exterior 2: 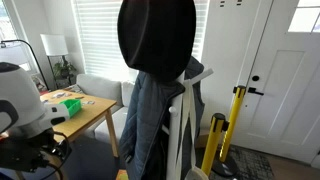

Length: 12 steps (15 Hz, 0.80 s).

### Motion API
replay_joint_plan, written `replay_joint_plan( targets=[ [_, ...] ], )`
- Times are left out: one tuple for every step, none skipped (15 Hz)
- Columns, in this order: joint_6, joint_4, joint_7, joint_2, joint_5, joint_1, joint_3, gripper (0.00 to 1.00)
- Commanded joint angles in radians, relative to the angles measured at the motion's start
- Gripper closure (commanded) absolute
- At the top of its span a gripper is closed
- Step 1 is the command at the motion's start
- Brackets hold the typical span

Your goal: Close the green container

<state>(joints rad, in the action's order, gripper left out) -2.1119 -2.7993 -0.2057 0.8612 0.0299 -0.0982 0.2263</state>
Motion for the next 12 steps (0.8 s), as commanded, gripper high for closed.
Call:
replay_joint_plan(
  targets=[
    [0.005,-0.013,-0.005,-0.005,-0.007,-0.007,-0.007,0.00],
    [0.005,-0.026,-0.006,-0.009,-0.007,-0.007,-0.008,0.00],
    [0.005,-0.030,-0.006,-0.013,-0.007,-0.007,-0.008,0.00],
    [0.005,-0.029,-0.006,-0.016,-0.007,-0.007,-0.008,0.00],
    [0.005,-0.029,-0.006,-0.017,-0.007,-0.007,-0.008,0.00],
    [0.005,-0.029,-0.006,-0.017,-0.007,-0.007,-0.008,0.00],
    [0.005,-0.029,-0.006,-0.017,-0.007,-0.007,-0.008,0.00],
    [0.005,-0.029,-0.006,-0.017,-0.007,-0.007,-0.008,0.00],
    [0.005,-0.029,-0.006,-0.017,-0.007,-0.007,-0.008,0.00],
    [0.005,-0.029,-0.006,-0.017,-0.007,-0.007,-0.008,0.00],
    [-0.001,-0.022,0.001,-0.019,-0.002,-0.005,-0.021,0.00],
    [0.003,-0.006,0.002,-0.014,0.007,0.016,-0.054,0.00]
  ],
)
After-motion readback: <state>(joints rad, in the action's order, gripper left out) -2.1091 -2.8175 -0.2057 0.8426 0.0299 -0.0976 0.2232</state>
